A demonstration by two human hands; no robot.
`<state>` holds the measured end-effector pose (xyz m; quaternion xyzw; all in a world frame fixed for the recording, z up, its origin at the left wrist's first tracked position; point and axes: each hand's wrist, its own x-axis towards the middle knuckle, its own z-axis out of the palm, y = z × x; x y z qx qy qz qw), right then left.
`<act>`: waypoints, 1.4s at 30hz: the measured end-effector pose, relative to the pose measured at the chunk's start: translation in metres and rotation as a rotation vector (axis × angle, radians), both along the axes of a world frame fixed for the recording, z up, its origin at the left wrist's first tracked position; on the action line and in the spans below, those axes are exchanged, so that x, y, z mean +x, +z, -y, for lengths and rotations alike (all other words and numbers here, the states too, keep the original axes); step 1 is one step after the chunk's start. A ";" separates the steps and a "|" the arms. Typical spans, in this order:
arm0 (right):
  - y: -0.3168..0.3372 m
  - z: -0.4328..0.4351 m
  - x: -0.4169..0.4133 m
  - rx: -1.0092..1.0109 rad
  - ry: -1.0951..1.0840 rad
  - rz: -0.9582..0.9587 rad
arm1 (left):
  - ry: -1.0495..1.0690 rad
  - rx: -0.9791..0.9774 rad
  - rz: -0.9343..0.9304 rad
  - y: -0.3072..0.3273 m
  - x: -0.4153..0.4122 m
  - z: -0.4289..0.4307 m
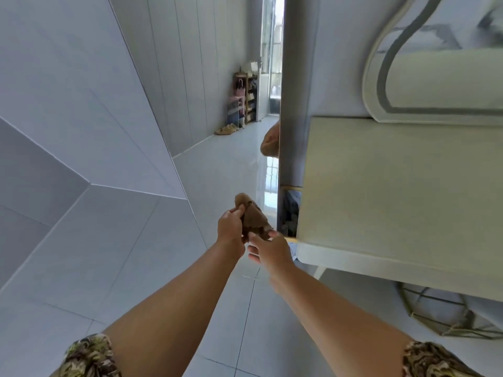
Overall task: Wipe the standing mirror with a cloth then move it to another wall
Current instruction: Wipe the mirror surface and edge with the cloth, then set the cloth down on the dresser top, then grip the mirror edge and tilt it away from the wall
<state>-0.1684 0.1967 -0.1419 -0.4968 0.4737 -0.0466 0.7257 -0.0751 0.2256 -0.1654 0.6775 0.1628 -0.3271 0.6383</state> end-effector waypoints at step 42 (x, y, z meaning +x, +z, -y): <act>0.261 0.264 0.048 -0.490 0.181 -0.117 | -0.750 0.155 0.272 0.292 0.055 0.165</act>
